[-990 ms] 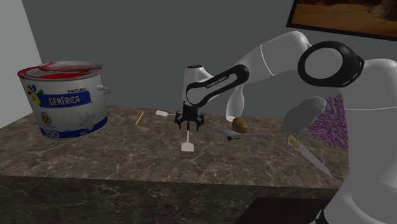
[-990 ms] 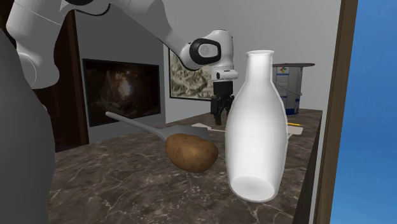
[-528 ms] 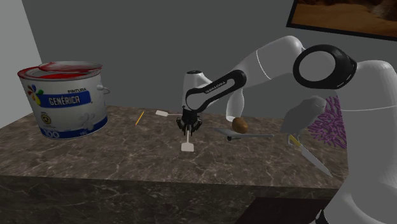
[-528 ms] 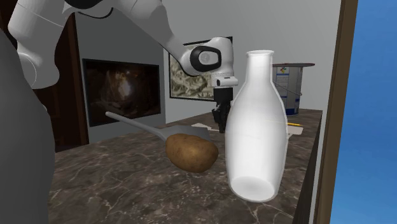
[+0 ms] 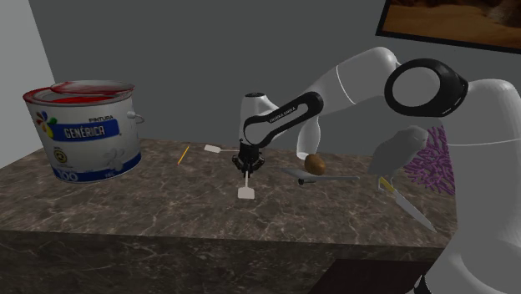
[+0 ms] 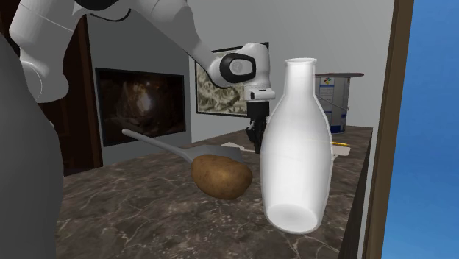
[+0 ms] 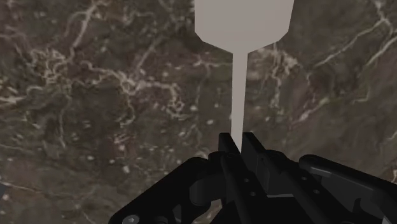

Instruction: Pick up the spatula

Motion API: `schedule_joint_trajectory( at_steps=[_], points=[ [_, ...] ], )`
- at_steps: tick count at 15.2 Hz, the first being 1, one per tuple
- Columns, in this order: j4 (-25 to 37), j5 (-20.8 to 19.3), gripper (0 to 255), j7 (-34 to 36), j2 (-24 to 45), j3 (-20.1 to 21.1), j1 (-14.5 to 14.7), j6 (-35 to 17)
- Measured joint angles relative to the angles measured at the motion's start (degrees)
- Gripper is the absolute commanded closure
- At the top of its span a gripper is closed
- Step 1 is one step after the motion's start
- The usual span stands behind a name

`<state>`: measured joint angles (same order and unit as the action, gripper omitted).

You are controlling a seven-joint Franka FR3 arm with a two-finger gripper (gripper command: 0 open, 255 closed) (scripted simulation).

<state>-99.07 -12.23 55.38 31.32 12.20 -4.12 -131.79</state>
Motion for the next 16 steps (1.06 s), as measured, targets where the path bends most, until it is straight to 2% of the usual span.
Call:
schedule_joint_trajectory(
  at_steps=[16],
  points=[
    [3.1,2.0,255,-1.7,-5.7,1.1,-0.7,8.6]
  ],
)
